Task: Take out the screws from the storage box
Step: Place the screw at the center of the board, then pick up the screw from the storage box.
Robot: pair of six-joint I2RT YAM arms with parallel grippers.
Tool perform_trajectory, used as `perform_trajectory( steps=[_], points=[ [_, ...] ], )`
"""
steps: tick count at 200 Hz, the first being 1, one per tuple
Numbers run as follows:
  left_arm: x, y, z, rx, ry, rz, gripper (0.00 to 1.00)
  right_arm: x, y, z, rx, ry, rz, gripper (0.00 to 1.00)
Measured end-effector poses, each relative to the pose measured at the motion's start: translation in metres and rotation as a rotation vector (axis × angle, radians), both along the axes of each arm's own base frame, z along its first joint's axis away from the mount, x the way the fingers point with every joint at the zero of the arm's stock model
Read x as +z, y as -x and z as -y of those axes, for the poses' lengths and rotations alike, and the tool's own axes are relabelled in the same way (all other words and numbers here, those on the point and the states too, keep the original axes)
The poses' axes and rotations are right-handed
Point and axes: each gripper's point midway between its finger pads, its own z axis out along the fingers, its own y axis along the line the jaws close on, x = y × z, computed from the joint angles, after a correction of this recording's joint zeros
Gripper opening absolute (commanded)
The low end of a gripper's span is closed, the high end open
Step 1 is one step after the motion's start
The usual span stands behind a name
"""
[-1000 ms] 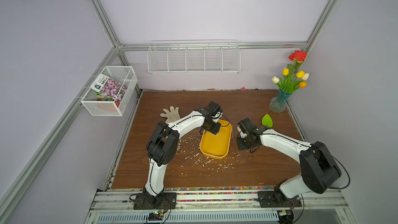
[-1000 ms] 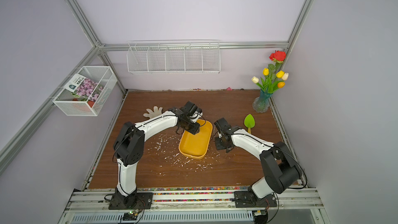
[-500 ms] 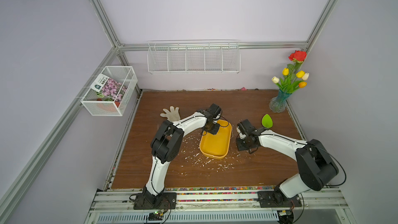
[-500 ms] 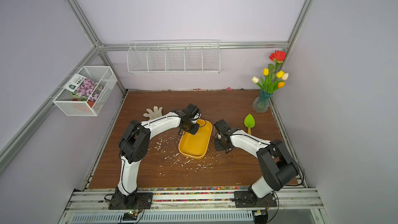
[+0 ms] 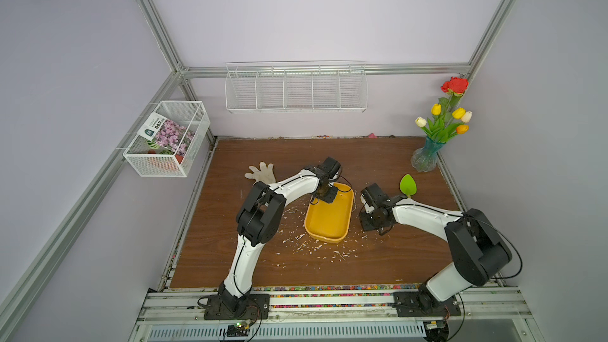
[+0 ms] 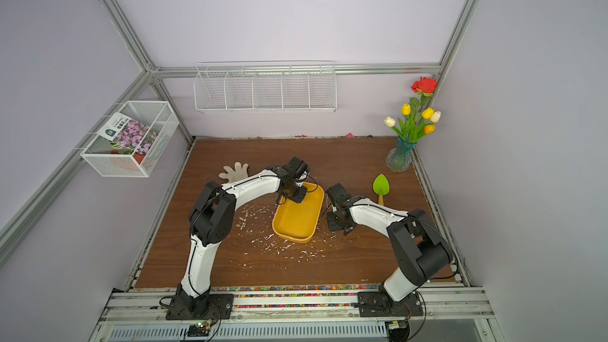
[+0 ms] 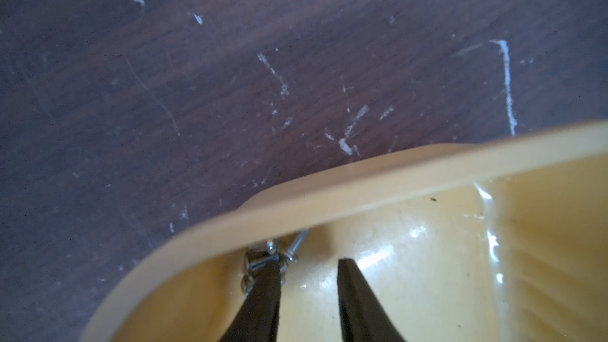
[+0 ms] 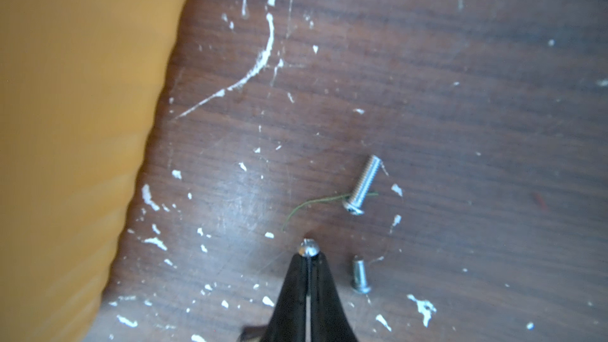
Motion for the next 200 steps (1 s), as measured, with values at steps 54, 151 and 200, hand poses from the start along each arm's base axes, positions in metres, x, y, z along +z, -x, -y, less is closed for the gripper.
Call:
perform_trajectory(
  steps=[54,151,200],
  points=[
    [-0.007,-0.004,0.002,0.0,-0.011,0.0,0.27,0.0,-0.001,0.0,-0.006,-0.003,0.002,0.18],
    [-0.012,-0.006,0.008,-0.016,-0.018,-0.001,0.24,0.001,-0.001,0.001,-0.007,0.003,0.006,0.19],
    [-0.012,-0.005,0.008,-0.019,-0.021,-0.005,0.23,0.003,-0.002,0.0,-0.008,-0.001,0.013,0.2]
  ],
)
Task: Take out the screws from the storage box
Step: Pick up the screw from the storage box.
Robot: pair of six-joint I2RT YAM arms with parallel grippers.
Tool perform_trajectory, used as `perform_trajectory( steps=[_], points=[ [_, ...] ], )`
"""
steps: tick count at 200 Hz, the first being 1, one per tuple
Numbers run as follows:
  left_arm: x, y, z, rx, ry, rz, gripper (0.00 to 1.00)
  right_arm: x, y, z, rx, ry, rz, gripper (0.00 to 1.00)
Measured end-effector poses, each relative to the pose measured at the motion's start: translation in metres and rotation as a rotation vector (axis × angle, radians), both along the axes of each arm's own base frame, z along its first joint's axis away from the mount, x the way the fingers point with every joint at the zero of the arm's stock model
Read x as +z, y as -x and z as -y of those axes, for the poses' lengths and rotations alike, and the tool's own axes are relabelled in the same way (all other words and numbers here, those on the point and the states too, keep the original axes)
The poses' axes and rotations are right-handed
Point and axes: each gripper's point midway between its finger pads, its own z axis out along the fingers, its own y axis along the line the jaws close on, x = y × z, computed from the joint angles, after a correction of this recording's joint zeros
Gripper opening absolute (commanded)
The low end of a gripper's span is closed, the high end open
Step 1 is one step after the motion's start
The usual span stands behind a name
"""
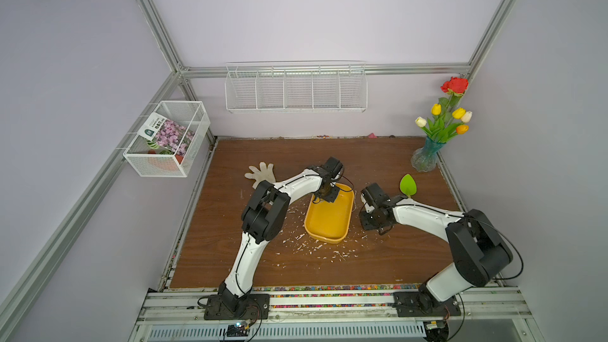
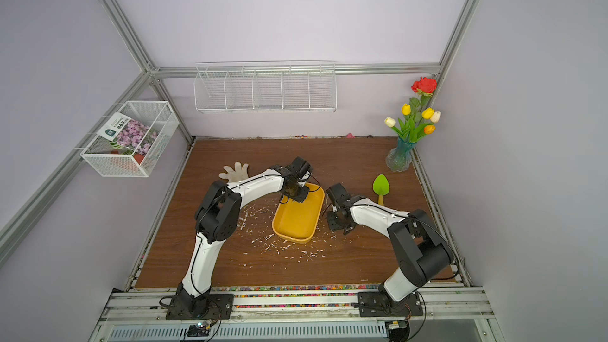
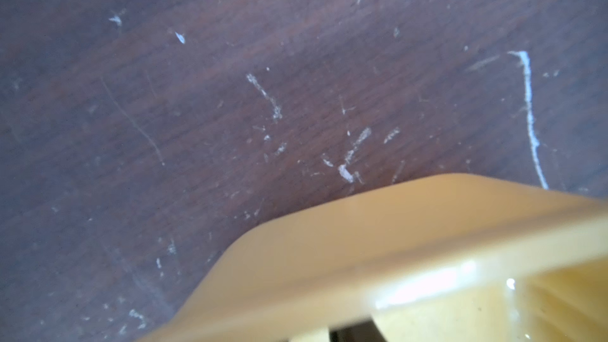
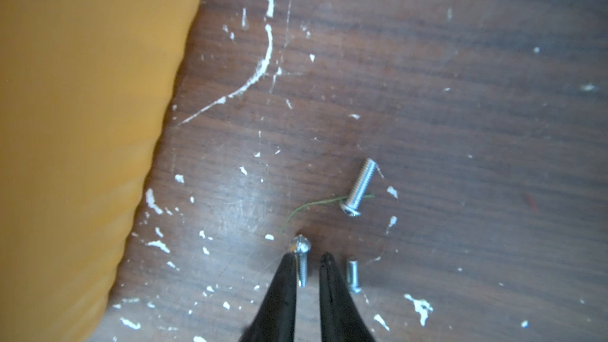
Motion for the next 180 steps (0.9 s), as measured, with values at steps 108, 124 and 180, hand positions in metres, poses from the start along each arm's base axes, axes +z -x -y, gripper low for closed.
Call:
perform_trajectory(
  steps=[108,124,180],
  points=[
    [0.003,0.003,0.002,-0.011,0.003,-0.01,0.0,0.018,-0.009,-0.001,-0.006,-0.01,0.054,0.22],
    [0.007,0.004,0.001,0.0,0.003,-0.017,0.0,0.029,-0.014,-0.004,-0.007,-0.022,0.081,0.22],
    [0.03,0.017,-0.015,0.067,-0.008,-0.06,0.0,0.078,-0.037,-0.025,0.035,-0.12,0.202,0.22]
  ],
)
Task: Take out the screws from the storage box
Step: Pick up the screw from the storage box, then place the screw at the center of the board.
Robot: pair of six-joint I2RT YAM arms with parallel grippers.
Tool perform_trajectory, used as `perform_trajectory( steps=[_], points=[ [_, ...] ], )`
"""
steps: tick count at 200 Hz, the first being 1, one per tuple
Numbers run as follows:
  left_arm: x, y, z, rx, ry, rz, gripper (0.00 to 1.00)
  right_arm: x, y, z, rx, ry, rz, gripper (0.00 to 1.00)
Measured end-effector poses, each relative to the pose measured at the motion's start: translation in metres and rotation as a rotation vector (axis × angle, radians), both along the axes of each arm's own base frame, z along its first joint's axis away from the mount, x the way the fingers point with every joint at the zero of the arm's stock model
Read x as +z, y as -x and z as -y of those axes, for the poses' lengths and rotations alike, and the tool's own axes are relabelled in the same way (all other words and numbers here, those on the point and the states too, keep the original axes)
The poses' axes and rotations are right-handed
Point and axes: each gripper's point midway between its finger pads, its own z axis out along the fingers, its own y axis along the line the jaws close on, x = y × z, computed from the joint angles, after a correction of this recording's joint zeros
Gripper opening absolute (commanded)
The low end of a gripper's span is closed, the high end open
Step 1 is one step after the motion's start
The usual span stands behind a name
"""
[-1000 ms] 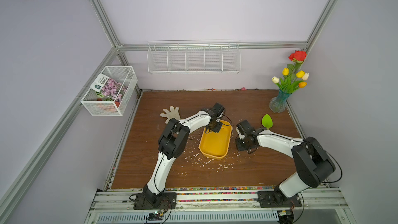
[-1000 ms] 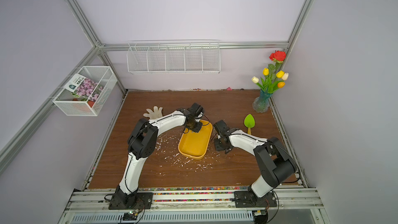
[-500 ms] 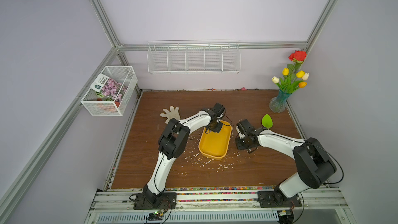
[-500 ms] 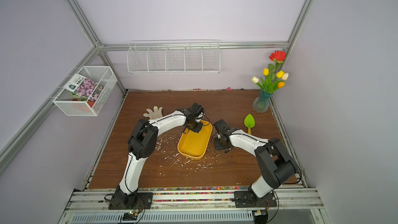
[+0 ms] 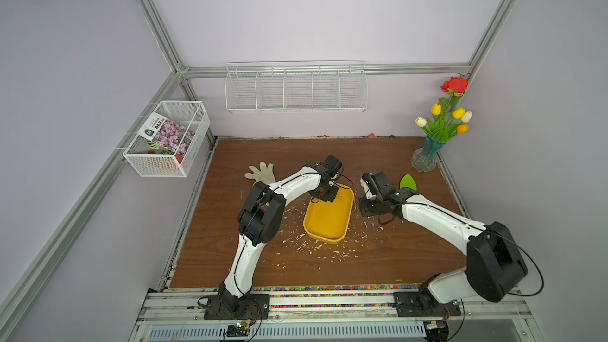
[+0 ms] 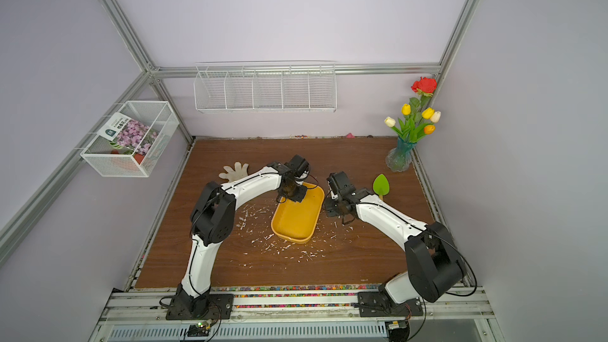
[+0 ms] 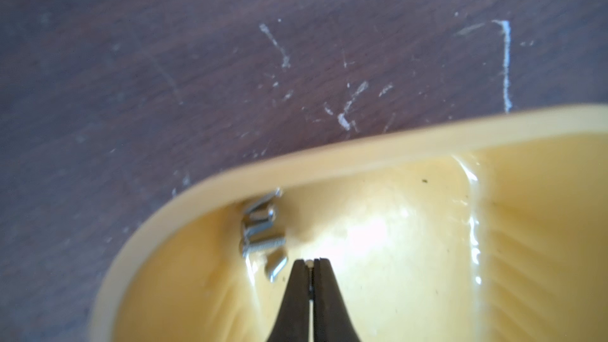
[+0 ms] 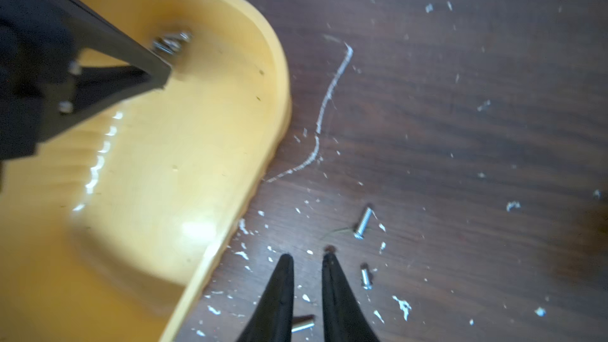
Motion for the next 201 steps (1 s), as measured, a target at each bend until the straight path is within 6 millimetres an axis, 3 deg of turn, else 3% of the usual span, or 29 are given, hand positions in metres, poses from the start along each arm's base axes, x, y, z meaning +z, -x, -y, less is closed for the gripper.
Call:
perform_trajectory(
  steps=[53,75,96,115,139,171,201],
  points=[
    [0.065,-0.009,-0.023,0.08,0.088,0.051,0.0,0.026,-0.018,-0.031,0.088,-0.082,0.056,0.22],
    [0.088,-0.017,-0.049,0.14,0.119,0.081,0.0,0.03,-0.026,-0.052,0.151,-0.11,0.065,0.23],
    [0.097,-0.017,-0.076,0.198,0.14,0.08,0.0,0.027,-0.038,-0.071,0.196,-0.129,0.059,0.25],
    [0.09,-0.015,-0.098,0.252,0.146,0.058,0.01,0.017,-0.053,-0.088,0.235,-0.138,0.036,0.27],
    [0.062,-0.001,-0.11,0.287,0.136,-0.002,0.09,-0.001,-0.071,-0.106,0.284,-0.11,0.014,0.31],
    [0.02,0.026,-0.12,0.315,0.112,-0.101,0.17,-0.028,-0.064,-0.115,0.35,-0.019,-0.039,0.34],
    [0.006,0.033,-0.124,0.342,0.123,-0.135,0.24,-0.043,-0.058,-0.109,0.366,0.058,-0.074,0.35]
  ],
)
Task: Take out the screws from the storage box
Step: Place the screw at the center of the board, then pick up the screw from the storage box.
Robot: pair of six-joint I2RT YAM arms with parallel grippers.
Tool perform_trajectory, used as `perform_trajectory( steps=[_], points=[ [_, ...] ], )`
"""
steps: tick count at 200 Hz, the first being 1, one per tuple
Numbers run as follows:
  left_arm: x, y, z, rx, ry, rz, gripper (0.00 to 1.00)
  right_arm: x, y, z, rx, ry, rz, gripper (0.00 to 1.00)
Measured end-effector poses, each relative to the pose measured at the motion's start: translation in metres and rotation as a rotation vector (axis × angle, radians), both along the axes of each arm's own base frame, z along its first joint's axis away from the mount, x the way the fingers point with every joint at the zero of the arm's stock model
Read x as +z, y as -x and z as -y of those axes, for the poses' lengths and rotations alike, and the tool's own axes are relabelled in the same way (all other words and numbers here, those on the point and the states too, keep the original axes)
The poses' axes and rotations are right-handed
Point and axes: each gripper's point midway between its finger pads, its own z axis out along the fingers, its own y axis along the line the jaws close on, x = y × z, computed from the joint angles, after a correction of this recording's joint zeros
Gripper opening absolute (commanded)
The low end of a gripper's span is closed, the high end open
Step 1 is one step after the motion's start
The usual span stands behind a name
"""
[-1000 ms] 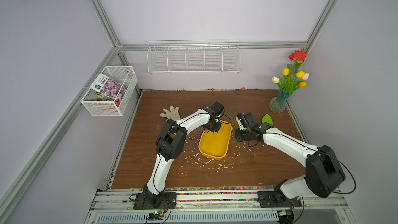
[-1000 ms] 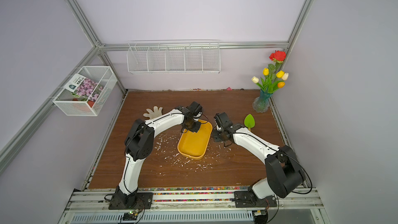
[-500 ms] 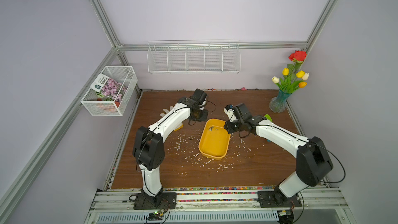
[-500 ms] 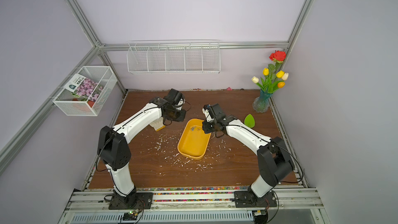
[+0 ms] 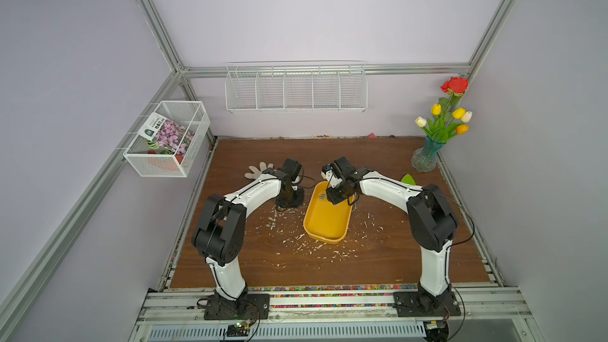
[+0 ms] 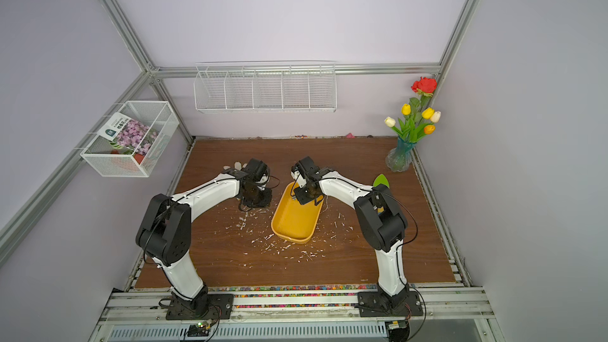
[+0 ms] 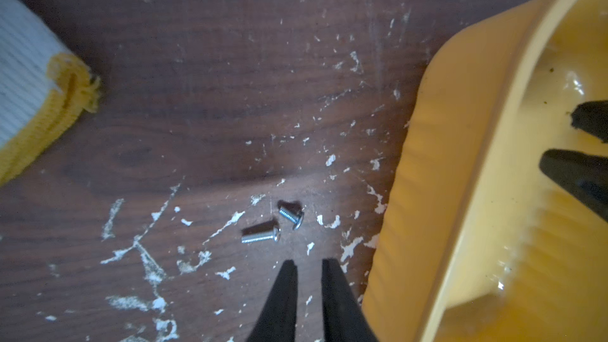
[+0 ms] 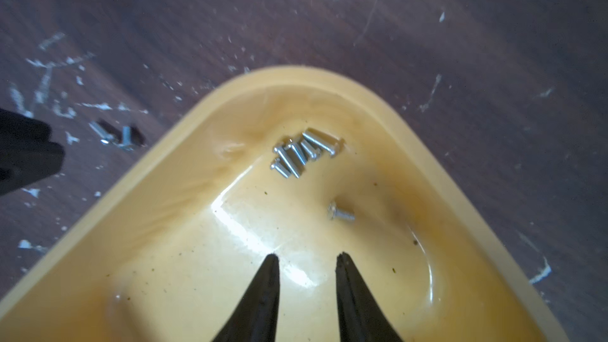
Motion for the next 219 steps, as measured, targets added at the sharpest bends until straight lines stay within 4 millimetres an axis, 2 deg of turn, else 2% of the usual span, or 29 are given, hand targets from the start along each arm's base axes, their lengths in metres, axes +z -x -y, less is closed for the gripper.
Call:
perform_trajectory(
  steps=[44,106,169,189,219],
  points=[
    [0.003,-0.005,0.006,0.005,0.035,0.025,0.4,-0.004,-0.005,0.006,-0.012,0.045,0.01,0.36],
    [0.002,-0.006,0.006,0.003,0.039,0.032,0.42,-0.025,-0.017,0.001,-0.021,0.104,0.015,0.37],
    [0.0,-0.005,0.006,0.002,0.041,0.029,0.42,-0.028,-0.021,0.005,-0.035,0.145,0.035,0.35],
    [0.0,-0.005,0.007,0.001,0.042,0.029,0.42,-0.035,-0.02,0.005,-0.031,0.153,0.024,0.3],
    [0.0,-0.005,0.007,0.001,0.042,0.028,0.42,-0.035,-0.024,0.002,-0.03,0.147,0.029,0.29]
  ],
)
